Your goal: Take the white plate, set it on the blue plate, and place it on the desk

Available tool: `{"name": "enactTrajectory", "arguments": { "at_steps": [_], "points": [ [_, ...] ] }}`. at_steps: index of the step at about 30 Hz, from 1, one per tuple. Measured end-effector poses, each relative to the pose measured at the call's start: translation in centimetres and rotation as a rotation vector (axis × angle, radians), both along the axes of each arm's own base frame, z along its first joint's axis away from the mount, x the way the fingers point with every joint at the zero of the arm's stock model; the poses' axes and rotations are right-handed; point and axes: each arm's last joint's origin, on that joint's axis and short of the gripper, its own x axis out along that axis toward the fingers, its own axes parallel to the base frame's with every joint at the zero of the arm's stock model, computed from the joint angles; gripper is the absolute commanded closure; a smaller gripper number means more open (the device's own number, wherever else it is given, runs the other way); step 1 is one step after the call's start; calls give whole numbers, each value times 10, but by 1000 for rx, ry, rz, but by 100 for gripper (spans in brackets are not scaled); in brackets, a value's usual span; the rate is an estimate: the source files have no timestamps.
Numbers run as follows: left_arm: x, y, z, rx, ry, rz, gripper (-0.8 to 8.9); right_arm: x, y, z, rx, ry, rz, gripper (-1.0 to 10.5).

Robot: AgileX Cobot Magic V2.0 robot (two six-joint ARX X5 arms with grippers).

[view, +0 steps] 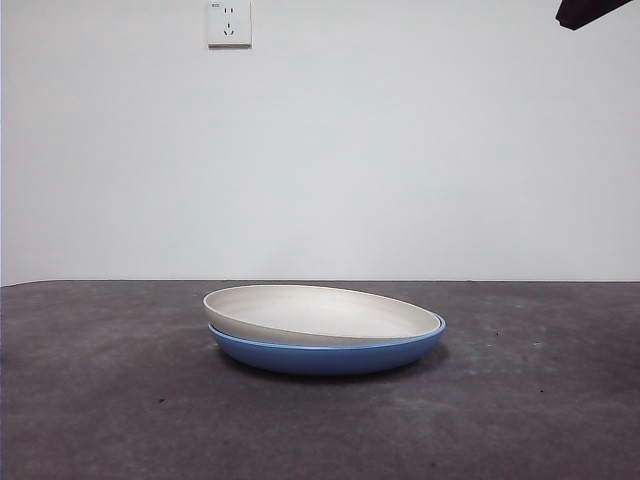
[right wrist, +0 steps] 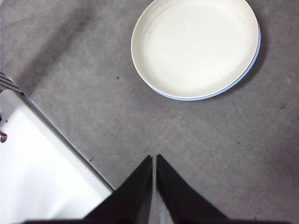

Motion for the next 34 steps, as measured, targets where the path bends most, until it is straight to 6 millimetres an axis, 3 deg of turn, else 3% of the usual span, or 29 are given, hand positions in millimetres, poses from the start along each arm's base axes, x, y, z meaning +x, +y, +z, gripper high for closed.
{"name": "enactTrajectory", "arguments": {
  "at_steps": [9, 15, 23, 34],
  "points": [
    [10, 1, -69, -49, 118, 4, 804, 0, 0, 0, 0, 0, 0, 939],
    [15, 1, -98, -87, 182, 4, 804, 0, 0, 0, 0, 0, 0, 939],
    [20, 1, -121, -107, 256, 7, 804, 0, 0, 0, 0, 0, 0, 939],
    [20, 1, -124, -118, 284, 11, 804, 0, 0, 0, 0, 0, 0, 939]
  ]
}}
